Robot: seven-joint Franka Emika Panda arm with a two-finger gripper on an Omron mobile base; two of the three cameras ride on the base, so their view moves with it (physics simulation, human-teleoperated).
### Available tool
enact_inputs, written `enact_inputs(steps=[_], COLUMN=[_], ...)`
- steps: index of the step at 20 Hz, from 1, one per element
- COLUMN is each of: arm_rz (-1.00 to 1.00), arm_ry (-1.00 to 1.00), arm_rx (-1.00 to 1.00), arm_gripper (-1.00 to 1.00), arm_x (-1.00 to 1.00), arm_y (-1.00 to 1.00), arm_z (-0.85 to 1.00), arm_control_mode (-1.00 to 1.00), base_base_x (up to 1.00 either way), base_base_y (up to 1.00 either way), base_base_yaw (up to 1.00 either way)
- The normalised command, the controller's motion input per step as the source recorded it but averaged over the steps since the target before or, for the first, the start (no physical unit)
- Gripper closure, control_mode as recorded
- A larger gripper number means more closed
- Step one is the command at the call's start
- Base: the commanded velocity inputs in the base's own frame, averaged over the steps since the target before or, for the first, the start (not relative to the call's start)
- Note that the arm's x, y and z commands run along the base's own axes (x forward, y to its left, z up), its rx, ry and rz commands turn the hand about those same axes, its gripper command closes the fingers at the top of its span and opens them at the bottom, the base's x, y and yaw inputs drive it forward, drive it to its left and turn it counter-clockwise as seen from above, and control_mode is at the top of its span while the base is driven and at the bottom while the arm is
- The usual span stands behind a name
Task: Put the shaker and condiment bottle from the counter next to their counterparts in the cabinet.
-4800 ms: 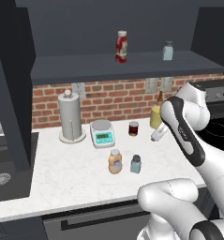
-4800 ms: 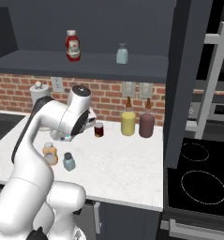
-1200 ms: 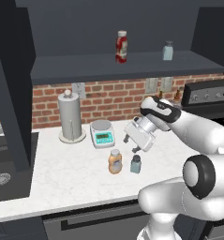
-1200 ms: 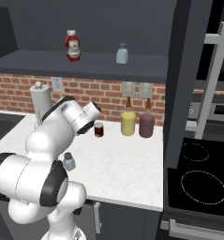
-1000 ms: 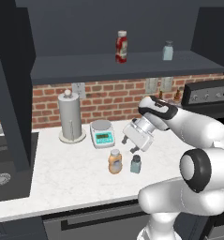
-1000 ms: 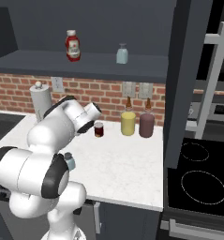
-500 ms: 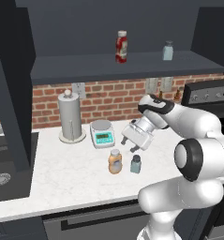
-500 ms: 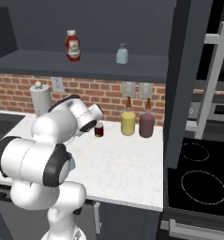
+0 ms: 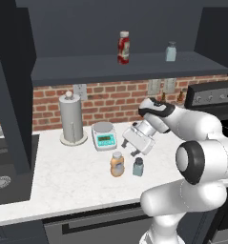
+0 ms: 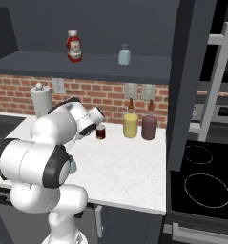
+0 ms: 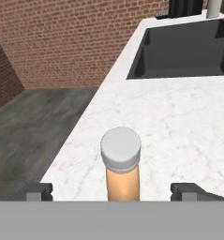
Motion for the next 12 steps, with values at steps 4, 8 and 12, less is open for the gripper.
enact_inputs(steps=[4,8,12], arm_rz=[0.0,0.0,0.0], arm_ry=[0.06,0.13,0.13], arm_rx=[0.02,0.07,0.09], arm_gripper=[-1.0,-1.0,-1.0], arm_x=[0.12,0.16,0.11], arm_y=[0.04,0.0,0.0], arm_z=[-0.21,-0.13,-0.07], arm_control_mode=[-1.0,-1.0,-1.0], base_base_x=[0.0,0.0,0.0], base_base_y=[0.0,0.0,0.0], base_base_yaw=[0.0,0.0,0.0])
